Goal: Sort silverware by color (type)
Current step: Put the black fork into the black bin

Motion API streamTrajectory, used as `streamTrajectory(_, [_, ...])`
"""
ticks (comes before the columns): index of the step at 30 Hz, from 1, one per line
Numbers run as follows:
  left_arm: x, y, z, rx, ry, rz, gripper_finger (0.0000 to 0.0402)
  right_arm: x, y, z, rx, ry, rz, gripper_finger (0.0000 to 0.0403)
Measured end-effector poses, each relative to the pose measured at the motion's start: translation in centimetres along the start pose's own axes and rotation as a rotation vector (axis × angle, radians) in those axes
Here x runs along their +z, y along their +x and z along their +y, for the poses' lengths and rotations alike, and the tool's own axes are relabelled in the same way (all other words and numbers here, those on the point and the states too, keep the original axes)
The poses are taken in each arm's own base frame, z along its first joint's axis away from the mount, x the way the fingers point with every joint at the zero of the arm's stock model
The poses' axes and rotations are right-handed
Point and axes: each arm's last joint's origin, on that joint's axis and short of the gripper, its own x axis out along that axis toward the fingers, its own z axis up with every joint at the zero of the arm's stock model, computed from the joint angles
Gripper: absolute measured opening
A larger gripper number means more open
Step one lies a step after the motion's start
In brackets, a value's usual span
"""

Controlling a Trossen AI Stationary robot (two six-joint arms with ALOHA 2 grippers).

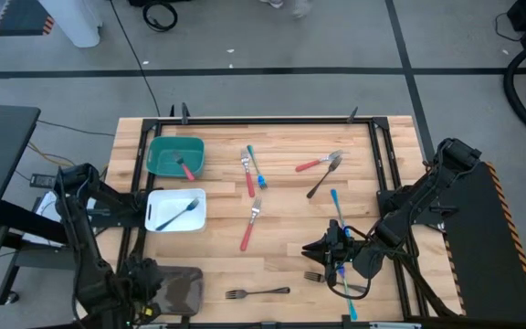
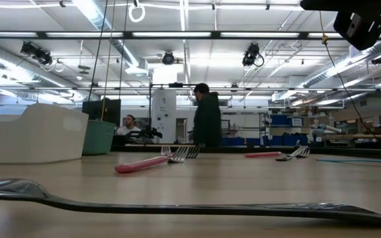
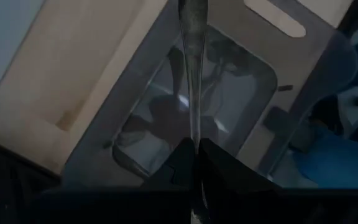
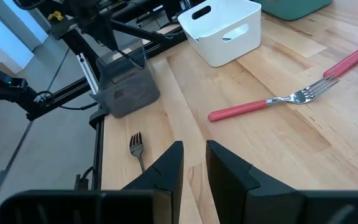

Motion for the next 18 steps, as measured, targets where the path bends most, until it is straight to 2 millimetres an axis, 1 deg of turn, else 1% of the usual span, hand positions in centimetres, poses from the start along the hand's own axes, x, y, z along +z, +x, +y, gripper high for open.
streamTrajectory(3, [0.1, 0.2, -0.2, -0.007, 0.016, -0.03, 0.0025, 0.0, 0.0, 0.0, 0.0, -0.001, 0.0, 0.0077])
streamTrajectory(14, [0.9, 0.5, -0.4, -0.004, -0.008, -0.032, 0.0025, 0.0, 0.0, 0.0, 0.0, -0.002, 0.001, 0.0077])
streamTrajectory(18, [0.7, 1.4, 0.0, -0.001, -0.009, -0.03, 0.0026, 0.0, 0.0, 0.0, 0.0, -0.003, 0.002, 0.0077])
